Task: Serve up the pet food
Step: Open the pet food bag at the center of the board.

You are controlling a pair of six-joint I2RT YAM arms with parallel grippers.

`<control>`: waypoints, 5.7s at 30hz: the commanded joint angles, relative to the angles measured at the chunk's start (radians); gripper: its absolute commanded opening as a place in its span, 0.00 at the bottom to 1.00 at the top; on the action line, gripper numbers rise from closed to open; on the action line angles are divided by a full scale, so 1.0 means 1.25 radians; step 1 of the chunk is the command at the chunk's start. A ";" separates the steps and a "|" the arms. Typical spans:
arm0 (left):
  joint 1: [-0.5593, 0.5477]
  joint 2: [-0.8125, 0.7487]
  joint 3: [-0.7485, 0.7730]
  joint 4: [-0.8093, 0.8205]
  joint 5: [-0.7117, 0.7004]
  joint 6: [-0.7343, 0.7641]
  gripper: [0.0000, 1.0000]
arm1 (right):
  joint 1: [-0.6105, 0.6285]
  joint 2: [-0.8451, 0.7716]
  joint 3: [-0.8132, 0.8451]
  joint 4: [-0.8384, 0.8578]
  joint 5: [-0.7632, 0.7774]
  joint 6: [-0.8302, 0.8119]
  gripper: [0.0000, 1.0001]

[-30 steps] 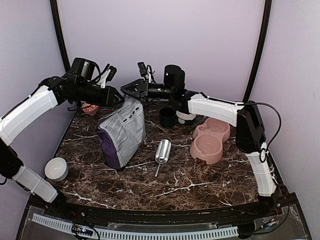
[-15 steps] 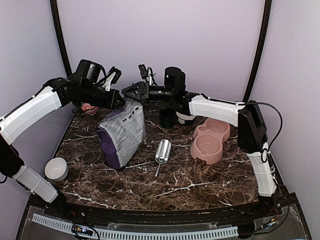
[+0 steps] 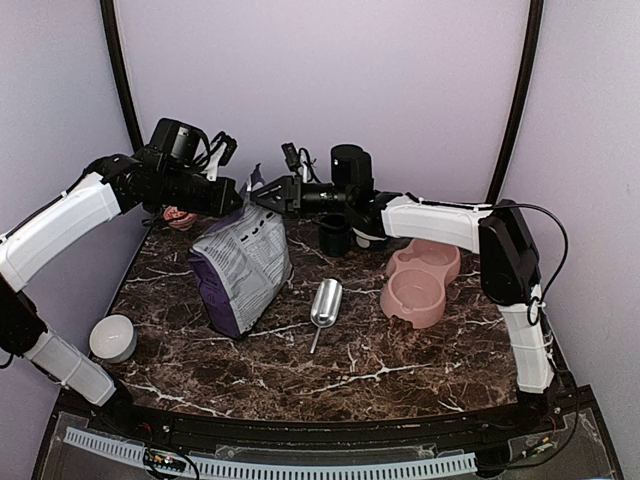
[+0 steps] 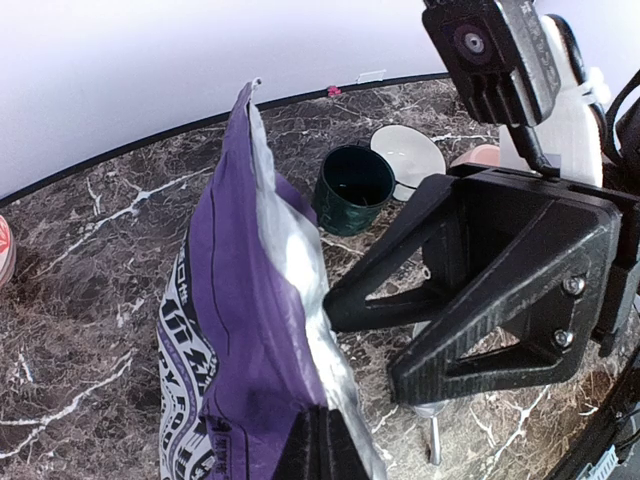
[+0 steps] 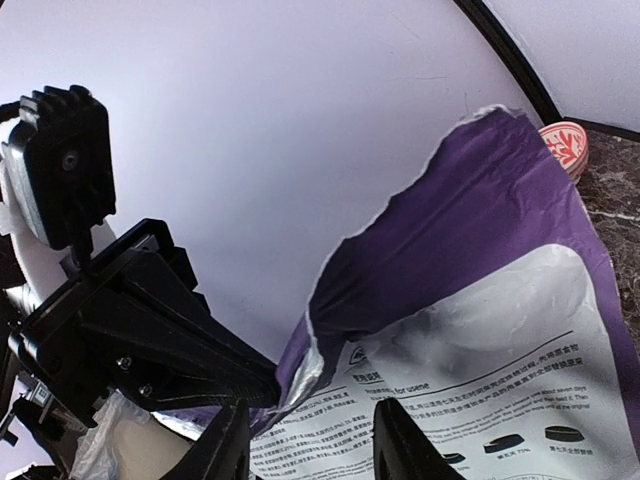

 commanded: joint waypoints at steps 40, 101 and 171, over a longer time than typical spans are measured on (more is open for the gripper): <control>0.006 -0.058 -0.013 0.008 -0.031 -0.050 0.00 | 0.017 0.033 0.100 -0.131 0.034 -0.132 0.00; 0.006 -0.026 -0.047 0.011 -0.051 -0.031 0.00 | 0.003 -0.010 0.030 -0.033 -0.051 -0.061 0.40; 0.007 -0.081 0.051 -0.109 -0.246 -0.094 0.00 | 0.041 0.013 0.176 -0.484 0.306 -0.365 0.00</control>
